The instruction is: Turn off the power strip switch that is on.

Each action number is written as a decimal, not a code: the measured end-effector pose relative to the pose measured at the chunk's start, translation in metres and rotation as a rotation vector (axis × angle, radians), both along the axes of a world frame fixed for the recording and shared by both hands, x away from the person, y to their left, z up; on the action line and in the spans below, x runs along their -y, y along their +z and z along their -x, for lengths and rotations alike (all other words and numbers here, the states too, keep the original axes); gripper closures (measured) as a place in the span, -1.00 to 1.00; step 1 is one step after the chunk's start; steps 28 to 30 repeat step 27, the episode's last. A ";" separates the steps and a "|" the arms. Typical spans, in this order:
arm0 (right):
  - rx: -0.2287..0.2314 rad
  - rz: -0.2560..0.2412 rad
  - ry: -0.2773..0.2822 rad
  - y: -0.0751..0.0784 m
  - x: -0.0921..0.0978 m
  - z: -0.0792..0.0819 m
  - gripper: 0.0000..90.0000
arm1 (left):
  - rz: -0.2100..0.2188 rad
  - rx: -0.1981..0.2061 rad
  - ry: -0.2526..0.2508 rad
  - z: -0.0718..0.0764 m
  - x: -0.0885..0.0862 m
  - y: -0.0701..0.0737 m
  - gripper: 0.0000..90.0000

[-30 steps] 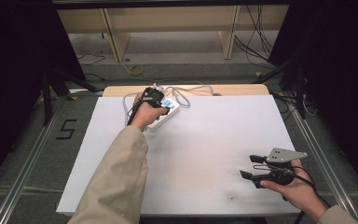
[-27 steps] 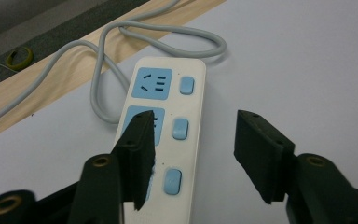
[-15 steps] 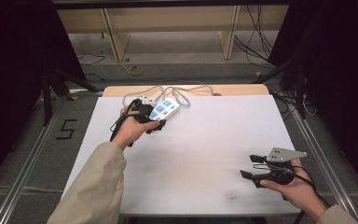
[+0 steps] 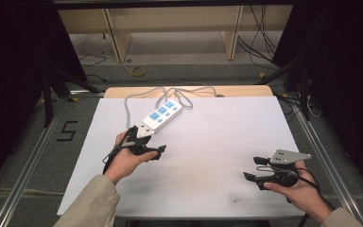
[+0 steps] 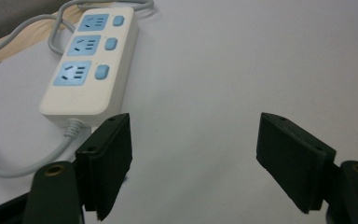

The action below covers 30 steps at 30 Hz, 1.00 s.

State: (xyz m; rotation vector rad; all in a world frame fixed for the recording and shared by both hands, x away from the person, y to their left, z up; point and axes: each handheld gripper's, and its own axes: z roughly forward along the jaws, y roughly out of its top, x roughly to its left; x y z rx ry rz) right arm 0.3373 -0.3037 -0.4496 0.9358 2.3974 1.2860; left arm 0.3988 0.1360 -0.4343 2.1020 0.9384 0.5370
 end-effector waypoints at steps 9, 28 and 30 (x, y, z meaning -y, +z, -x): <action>0.005 0.002 0.006 0.001 0.000 0.001 -0.39 | -0.032 0.007 0.010 0.038 -0.004 -0.024 -0.41; 0.007 0.005 -0.002 0.001 0.001 0.001 -0.39 | -0.013 -0.001 0.002 0.064 -0.012 -0.027 -0.42; 0.007 0.005 -0.002 0.001 0.001 0.001 -0.39 | -0.013 -0.001 0.002 0.064 -0.012 -0.027 -0.42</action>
